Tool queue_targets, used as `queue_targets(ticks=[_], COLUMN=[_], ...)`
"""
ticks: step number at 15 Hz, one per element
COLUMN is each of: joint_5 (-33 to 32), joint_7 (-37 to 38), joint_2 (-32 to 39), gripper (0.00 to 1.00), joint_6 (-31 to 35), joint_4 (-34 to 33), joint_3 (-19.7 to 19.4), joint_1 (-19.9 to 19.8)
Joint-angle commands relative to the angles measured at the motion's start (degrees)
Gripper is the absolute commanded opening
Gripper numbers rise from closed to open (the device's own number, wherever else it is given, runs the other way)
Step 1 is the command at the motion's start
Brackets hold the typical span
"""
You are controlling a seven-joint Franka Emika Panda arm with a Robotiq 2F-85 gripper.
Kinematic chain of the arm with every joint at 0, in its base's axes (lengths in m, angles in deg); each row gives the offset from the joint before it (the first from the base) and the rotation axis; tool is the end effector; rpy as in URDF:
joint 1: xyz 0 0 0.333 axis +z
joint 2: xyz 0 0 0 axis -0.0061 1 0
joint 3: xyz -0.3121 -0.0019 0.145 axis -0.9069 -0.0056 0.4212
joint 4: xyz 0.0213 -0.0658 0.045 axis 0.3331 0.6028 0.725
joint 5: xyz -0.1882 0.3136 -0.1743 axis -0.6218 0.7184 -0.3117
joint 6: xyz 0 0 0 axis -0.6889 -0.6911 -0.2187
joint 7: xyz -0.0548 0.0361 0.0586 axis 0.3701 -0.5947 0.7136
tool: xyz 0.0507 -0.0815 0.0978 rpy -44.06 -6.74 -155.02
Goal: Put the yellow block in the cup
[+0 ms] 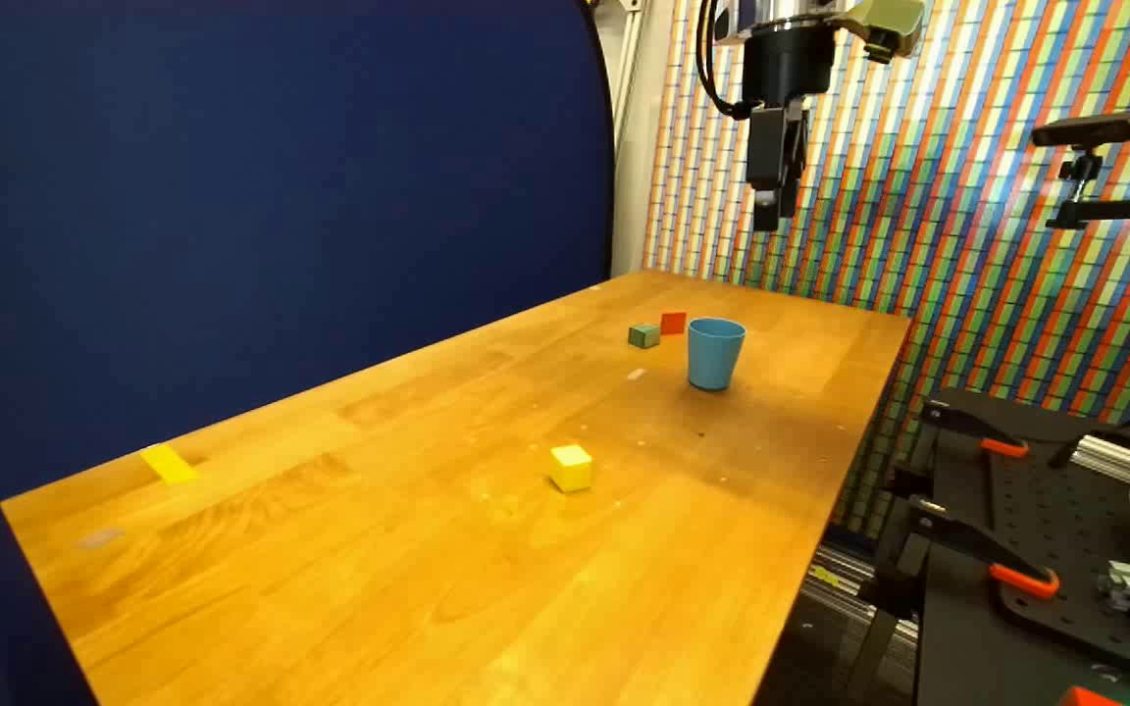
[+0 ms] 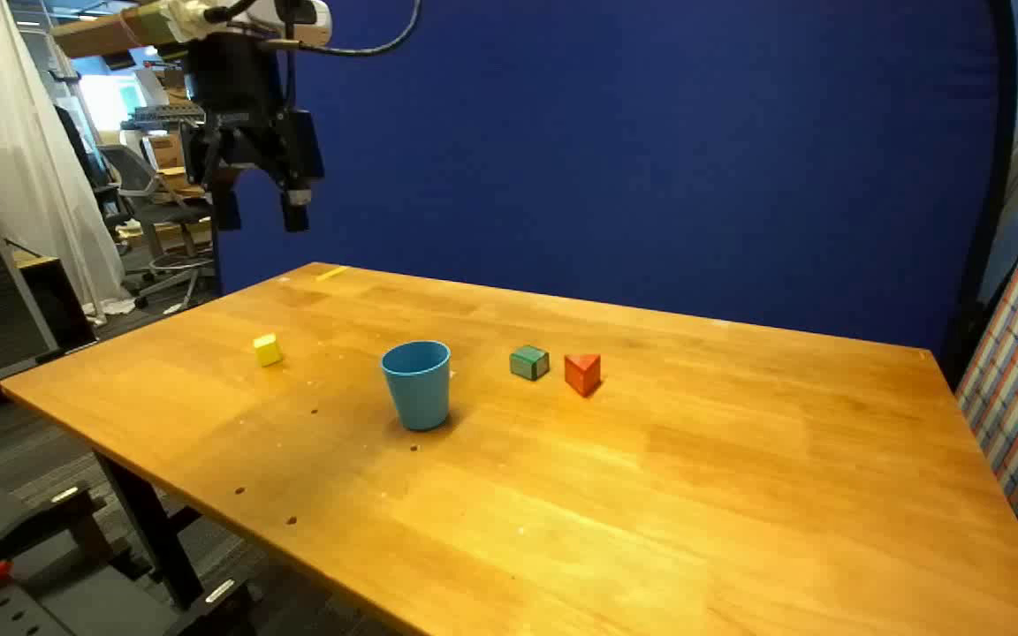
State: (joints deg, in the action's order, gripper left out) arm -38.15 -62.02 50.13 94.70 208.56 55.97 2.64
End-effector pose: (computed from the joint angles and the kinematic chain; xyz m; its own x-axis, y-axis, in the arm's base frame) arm 0.4226 0.0412 0.3559 0.9882 0.1127 -0.1036 0.1171 -0.9924 0.0367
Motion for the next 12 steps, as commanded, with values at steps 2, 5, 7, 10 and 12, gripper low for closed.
queue_targets(ticks=[2,5,7,10,12], joint_5=[0.01,0.01,-0.56,0.67,1.7], joint_7=[0.01,0.01,1.12,0.62,-1.16], joint_2=[-0.02,-0.02,2.52,13.65,19.81], gripper=[1.0,1.0,1.0,1.0,1.0], joint_6=[-0.07,-0.07,1.67,9.32,14.24], joint_4=[-0.52,-0.82,-1.62,-5.16,-7.29], joint_3=[0.04,0.05,0.61,2.74,3.86], joint_1=[-0.03,-0.03,0.07,2.19,3.56])
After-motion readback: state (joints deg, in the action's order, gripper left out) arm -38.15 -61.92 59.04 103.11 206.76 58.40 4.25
